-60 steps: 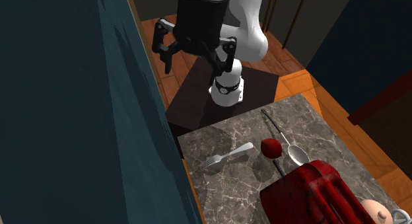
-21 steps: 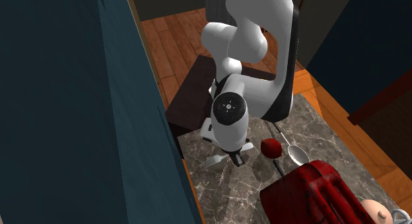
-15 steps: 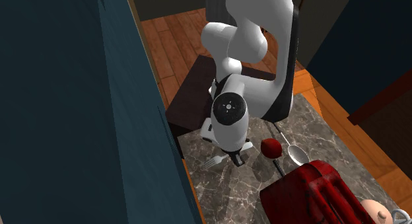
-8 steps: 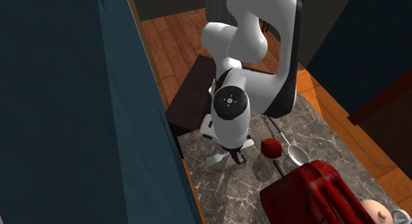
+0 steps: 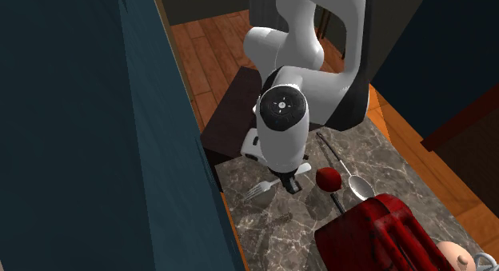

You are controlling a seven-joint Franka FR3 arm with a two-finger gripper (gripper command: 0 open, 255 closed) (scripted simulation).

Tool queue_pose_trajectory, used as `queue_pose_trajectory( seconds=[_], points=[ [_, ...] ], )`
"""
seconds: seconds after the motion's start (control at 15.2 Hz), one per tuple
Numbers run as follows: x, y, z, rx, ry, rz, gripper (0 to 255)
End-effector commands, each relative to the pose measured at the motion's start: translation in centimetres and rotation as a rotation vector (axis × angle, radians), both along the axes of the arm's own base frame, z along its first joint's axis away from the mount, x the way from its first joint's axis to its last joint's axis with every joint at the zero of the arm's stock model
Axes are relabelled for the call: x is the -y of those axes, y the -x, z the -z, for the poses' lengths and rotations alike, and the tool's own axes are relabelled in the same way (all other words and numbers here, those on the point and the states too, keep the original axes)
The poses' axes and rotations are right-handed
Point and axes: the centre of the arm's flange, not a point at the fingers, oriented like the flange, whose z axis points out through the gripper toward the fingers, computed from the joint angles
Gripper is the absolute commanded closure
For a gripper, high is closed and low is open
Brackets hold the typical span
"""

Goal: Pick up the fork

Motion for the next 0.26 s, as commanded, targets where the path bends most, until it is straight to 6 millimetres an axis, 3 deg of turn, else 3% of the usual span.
queue_pose_trajectory(
  seconds=[0.0, 0.2],
  points=[
    [0.08, -0.01, -1.01, 0.000, 0.000, 0.000, 255],
    [0.08, -0.01, -1.62, 0.000, 0.000, 0.000, 255]
  ],
)
